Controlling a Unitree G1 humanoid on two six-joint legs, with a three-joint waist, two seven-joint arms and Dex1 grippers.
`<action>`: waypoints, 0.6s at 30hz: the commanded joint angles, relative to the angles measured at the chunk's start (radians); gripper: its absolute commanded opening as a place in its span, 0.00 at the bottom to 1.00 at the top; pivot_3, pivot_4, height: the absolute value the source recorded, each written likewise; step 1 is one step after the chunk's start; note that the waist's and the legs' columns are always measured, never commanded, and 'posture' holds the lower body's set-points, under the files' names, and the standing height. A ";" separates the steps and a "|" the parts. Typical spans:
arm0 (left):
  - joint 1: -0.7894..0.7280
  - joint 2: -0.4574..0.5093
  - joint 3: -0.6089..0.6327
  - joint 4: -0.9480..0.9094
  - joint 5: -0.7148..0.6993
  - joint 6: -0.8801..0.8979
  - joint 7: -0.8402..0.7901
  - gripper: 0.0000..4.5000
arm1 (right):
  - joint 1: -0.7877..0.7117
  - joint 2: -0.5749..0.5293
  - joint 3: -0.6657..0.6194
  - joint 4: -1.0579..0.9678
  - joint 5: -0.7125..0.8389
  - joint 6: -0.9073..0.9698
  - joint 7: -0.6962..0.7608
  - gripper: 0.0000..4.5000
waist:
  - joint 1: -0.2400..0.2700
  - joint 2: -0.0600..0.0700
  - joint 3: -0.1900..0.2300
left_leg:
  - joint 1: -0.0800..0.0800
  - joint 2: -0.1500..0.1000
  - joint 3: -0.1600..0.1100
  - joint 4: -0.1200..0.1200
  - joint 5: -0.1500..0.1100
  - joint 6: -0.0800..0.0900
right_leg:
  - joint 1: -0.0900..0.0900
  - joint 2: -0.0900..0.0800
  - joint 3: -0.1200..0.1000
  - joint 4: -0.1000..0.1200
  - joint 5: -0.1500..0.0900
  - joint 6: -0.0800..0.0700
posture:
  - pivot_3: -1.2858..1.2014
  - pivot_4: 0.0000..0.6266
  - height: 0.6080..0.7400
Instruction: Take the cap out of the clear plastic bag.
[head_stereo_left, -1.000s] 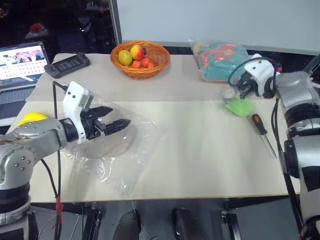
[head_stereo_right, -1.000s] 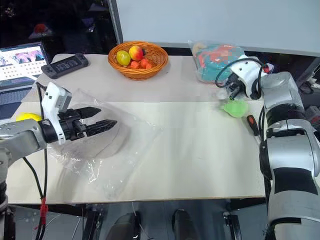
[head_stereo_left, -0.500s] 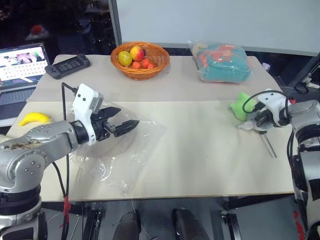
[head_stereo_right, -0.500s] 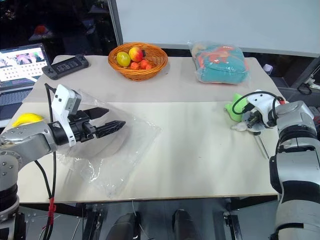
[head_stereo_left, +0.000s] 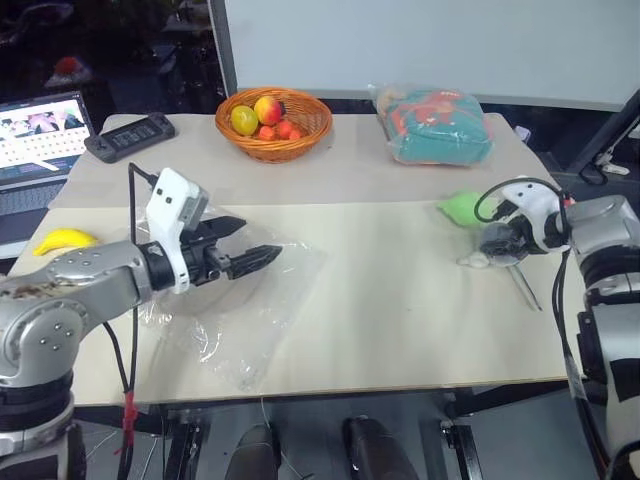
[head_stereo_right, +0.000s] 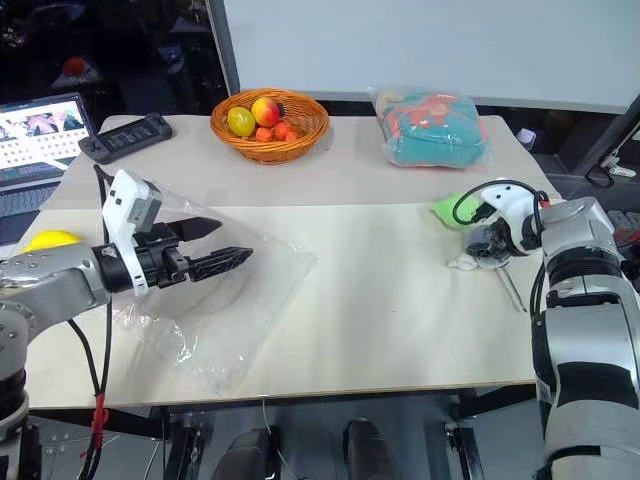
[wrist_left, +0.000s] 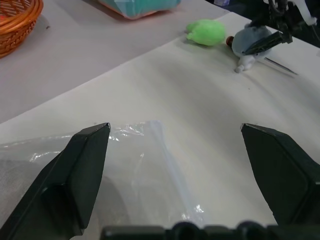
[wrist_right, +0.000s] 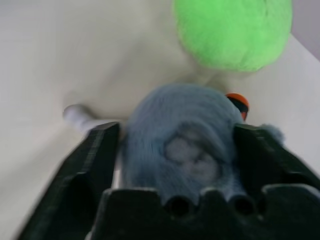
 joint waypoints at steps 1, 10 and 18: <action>0.011 0.039 0.047 -0.017 -0.017 -0.006 -0.031 1.00 | -0.022 -0.055 0.004 -0.104 -0.006 0.005 0.066 0.99 | 0.000 0.000 0.000 | 0.000 0.000 0.000 0.000 0.000 0.000 | 0.000 0.000 0.000 0.000 0.000 0.000 | 0.52 0.24 1.00; 0.060 0.103 0.107 0.028 0.045 -0.031 -0.040 1.00 | 0.140 -0.141 -0.018 -0.648 0.155 0.107 0.440 0.99 | 0.005 0.001 0.000 | 0.000 0.001 0.000 -0.002 0.000 0.000 | -0.002 0.001 0.000 0.001 -0.001 0.000 | 0.52 0.24 1.00; 0.075 0.227 0.026 0.086 0.117 -0.043 -0.224 1.00 | 0.400 -0.092 -0.069 -1.133 0.395 0.414 0.469 0.99 | 0.014 0.001 0.000 | -0.001 0.001 0.001 -0.001 0.000 0.000 | -0.004 0.000 0.000 0.002 -0.002 0.000 | 0.52 0.24 1.00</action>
